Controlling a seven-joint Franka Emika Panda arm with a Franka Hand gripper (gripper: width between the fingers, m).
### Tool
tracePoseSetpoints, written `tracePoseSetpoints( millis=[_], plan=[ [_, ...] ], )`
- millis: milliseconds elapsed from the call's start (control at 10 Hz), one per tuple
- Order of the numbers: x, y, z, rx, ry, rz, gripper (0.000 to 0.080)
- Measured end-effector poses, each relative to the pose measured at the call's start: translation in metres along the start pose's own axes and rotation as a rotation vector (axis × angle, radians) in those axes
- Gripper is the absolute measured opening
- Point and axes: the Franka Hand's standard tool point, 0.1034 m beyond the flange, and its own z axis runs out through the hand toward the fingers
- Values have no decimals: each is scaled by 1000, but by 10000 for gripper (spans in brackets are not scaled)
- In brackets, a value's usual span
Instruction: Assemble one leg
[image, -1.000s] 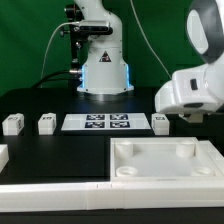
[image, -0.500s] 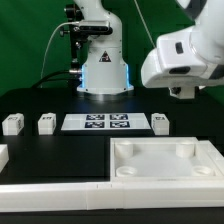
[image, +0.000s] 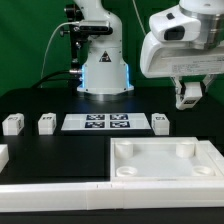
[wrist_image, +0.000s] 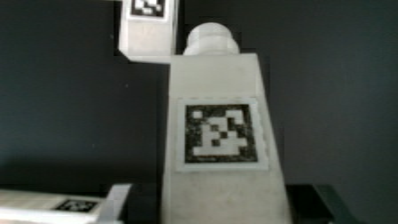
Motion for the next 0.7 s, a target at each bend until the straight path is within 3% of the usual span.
tracePoseSetpoints(
  millis=[200, 300, 400, 700],
  plan=[
    [8, 2, 2, 13, 228, -25, 294],
    [14, 5, -5, 17, 321, -38, 294],
    [14, 10, -11, 6, 307, -69, 294],
    [16, 8, -11, 11, 310, -66, 294]
  ],
)
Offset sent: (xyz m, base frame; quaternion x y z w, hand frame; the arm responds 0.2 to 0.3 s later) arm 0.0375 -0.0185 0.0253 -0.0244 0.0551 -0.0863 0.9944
